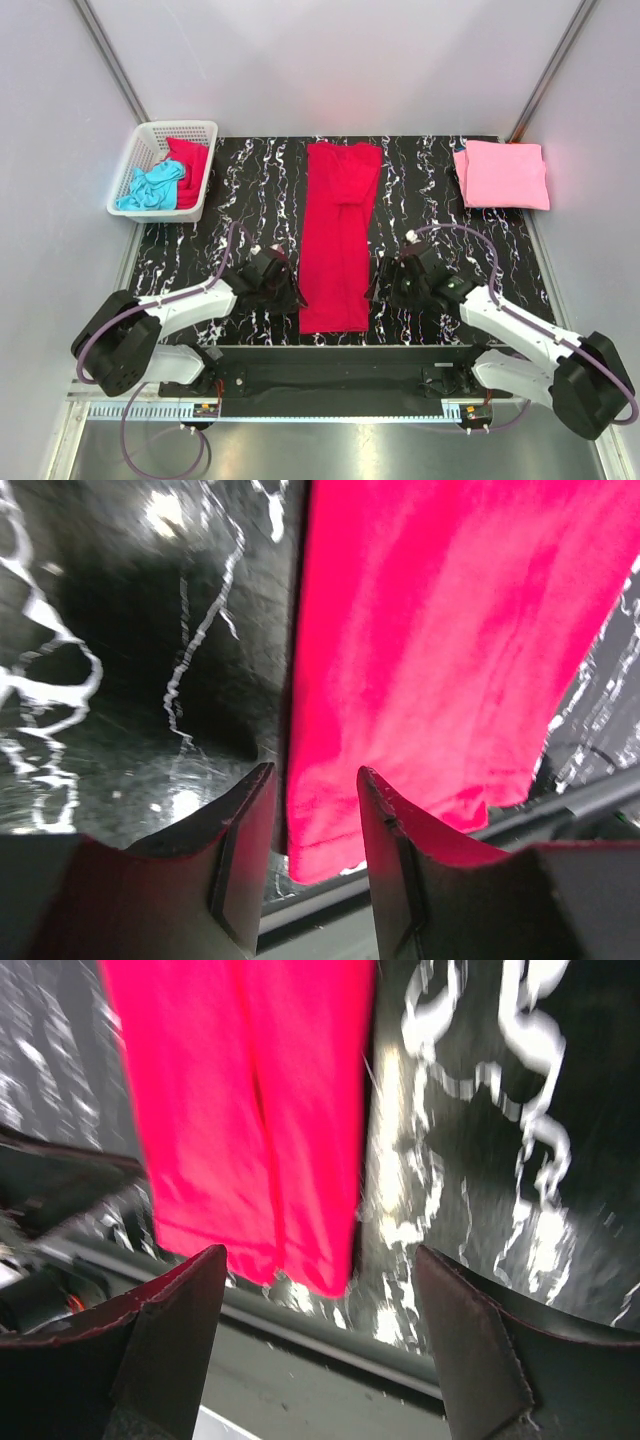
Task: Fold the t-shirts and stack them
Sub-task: Fold the tshirt
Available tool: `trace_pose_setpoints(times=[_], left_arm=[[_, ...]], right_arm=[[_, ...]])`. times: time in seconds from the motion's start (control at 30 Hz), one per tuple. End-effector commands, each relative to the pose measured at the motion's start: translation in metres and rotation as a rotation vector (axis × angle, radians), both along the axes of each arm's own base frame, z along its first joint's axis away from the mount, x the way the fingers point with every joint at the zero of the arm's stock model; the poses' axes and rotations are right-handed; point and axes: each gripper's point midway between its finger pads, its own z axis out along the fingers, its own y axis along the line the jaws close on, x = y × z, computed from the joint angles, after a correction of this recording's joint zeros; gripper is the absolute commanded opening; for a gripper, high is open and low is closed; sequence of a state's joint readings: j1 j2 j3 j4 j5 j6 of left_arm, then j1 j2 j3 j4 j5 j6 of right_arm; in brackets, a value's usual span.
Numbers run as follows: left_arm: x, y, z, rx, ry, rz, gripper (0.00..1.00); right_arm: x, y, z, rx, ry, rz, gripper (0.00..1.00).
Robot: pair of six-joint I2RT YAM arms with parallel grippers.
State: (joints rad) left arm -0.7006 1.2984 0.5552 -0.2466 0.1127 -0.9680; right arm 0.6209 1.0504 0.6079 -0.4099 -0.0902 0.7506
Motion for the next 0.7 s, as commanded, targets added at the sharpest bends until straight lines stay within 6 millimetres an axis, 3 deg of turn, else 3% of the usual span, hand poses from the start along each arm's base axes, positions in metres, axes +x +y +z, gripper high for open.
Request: trace_pose_setpoints(times=[0.0, 0.17, 0.43, 0.67], left_arm=[[-0.007, -0.013, 0.004, -0.093, 0.024, -0.018, 0.43], [-0.017, -0.002, -0.005, -0.056, 0.063, 0.010, 0.43], [-0.031, 0.004, -0.016, -0.030, 0.139, 0.002, 0.41], [-0.049, 0.019, -0.020, 0.027, 0.211, 0.014, 0.38]], right_arm=[[-0.011, 0.012, -0.016, 0.029, 0.043, -0.037, 0.82], [-0.028, 0.019, -0.043, 0.036, 0.104, -0.044, 0.80], [-0.030, 0.042, -0.058, 0.074, 0.129, -0.032, 0.69], [-0.034, 0.046, -0.072, 0.052, 0.164, -0.048, 0.64]])
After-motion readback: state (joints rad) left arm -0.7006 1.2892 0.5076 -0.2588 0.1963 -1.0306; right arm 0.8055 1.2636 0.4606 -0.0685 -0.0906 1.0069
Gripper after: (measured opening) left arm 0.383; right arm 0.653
